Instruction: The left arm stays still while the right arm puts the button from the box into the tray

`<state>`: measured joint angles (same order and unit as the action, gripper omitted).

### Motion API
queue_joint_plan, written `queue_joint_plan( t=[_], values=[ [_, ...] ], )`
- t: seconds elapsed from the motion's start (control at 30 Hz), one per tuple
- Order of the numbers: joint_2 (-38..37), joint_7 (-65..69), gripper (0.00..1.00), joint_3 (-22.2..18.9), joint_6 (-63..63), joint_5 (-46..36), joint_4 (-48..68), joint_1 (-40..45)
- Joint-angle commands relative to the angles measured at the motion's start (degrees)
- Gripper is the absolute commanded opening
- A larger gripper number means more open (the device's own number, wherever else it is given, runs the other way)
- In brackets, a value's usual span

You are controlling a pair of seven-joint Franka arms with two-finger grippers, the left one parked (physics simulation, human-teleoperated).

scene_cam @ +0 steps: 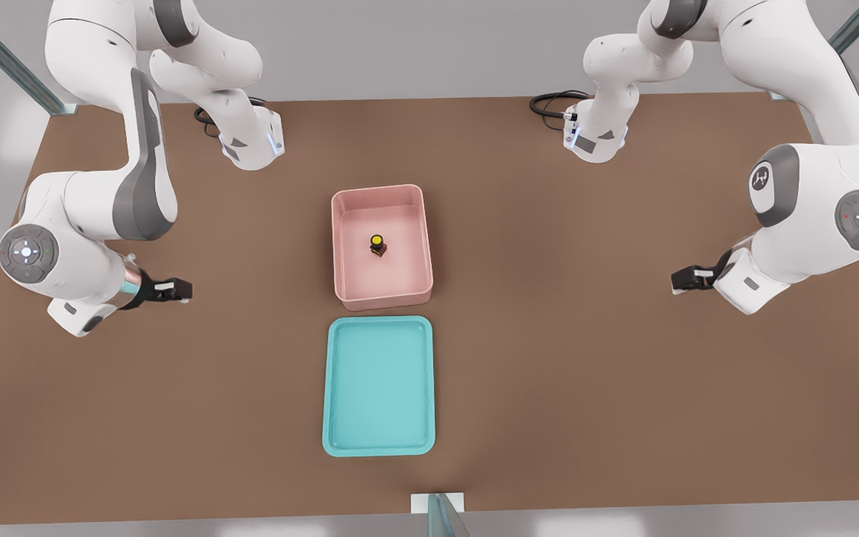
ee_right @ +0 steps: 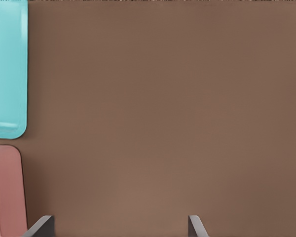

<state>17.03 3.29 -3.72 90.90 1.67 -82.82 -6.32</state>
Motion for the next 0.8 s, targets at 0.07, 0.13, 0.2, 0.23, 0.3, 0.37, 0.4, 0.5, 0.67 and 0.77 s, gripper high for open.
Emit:
queue_joint_plan(
  t=[0.07, 0.13, 0.2, 0.23, 0.3, 0.37, 0.4, 0.5, 0.67, 0.77],
  values=[
    [0.64, -4.87, 1.0, 0.29, 1.3, -0.35, 0.03, -2.81],
    [0.64, -13.47, 1.0, 0.46, 1.21, -0.44, 0.29, -6.68],
    [1.6, -20.51, 1.0, 0.38, 1.74, -0.62, 0.29, -10.73],
    [1.6, -21.12, 1.0, 0.55, 4.1, -3.07, 0.03, -10.82],
    [1.52, -23.15, 1.0, 0.64, 8.68, -3.43, -4.27, -11.43],
    [-1.91, -25.35, 1.0, 0.73, 19.13, -6.77, -14.91, -12.66],
    [-2.96, -25.79, 1.0, 0.73, 23.88, -8.0, -19.65, -13.54],
    [-3.41, -31.49, 1.0, 0.73, 26.88, -8.09, -24.41, -19.87],
    [-3.23, -42.22, 1.0, 0.81, 26.88, -8.44, -25.81, -28.57],
    [-3.05, -48.28, 1.0, 0.81, 29.24, -9.05, -29.68, -32.17]
  ],
)
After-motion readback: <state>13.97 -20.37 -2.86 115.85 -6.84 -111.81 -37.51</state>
